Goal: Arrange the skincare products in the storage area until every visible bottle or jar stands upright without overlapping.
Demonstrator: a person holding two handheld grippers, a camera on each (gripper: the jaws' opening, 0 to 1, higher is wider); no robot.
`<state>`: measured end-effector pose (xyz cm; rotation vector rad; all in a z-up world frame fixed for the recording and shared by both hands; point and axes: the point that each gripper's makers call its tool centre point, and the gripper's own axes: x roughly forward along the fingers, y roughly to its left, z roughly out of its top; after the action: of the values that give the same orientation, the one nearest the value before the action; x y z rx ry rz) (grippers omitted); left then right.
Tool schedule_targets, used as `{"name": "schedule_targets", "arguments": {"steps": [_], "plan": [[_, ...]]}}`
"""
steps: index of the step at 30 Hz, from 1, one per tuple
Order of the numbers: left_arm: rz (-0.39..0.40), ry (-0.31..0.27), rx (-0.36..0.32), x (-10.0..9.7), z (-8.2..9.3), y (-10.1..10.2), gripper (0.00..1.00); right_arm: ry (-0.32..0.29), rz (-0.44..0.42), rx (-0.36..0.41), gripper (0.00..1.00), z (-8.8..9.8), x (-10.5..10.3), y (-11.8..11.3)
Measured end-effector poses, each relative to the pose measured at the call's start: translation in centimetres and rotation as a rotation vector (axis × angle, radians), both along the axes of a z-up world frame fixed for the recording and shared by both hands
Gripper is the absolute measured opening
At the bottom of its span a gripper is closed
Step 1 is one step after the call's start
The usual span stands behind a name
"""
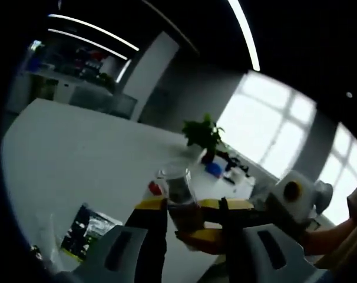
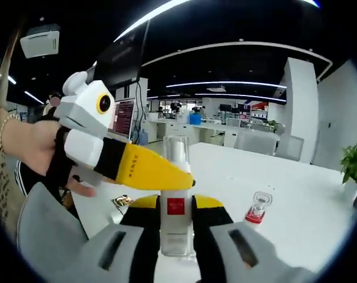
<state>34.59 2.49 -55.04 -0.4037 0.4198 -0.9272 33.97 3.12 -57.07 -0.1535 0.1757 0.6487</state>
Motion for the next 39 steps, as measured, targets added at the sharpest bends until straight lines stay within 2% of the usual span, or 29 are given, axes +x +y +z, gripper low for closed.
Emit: {"name": "schedule_targets", "arguments": {"steps": [4,11,18,22,26,30,32,39], "plan": [[0.014,-0.013,0.025,0.3,-0.4,0.0,0.19,0.0,-0.006,-0.004,0.2,-0.2,-0.2,-0.2],[-0.02,-0.015,0.057,-0.2,-1.4,-0.9,0.18,0.014,-0.02,-0.032,0.2,-1.2,-0.7,-1.0],[-0.139,-0.045,0.111,-1.3,-2.9,-2.9,0.16,0.054,-0.039,-0.044,0.21,-3.3,-1.4,-2.9],[-0.23,-0.095,0.175,-1.7,-4.0,-4.4,0.16,0.089,-0.026,-0.055,0.21,-4.5,-1.7,-3.9],[-0.33,-0.155,0.211,-2.3,-4.5,-5.8,0.16,0.123,-0.007,-0.045,0.23,-5.5,-1.8,-4.9],[-0.434,-0.256,0.267,-2.7,-5.0,-7.4,0.16,0.155,0.02,-0.047,0.24,-6.6,-1.7,-5.9],[-0.456,-0.298,0.297,-2.6,-5.4,-8.1,0.16,0.162,0.019,-0.071,0.24,-7.3,-1.4,-6.4],[-0.489,-0.332,0.329,-1.2,-7.1,-9.8,0.16,0.163,-0.021,-0.098,0.23,-9.0,0.2,-8.0]]}}
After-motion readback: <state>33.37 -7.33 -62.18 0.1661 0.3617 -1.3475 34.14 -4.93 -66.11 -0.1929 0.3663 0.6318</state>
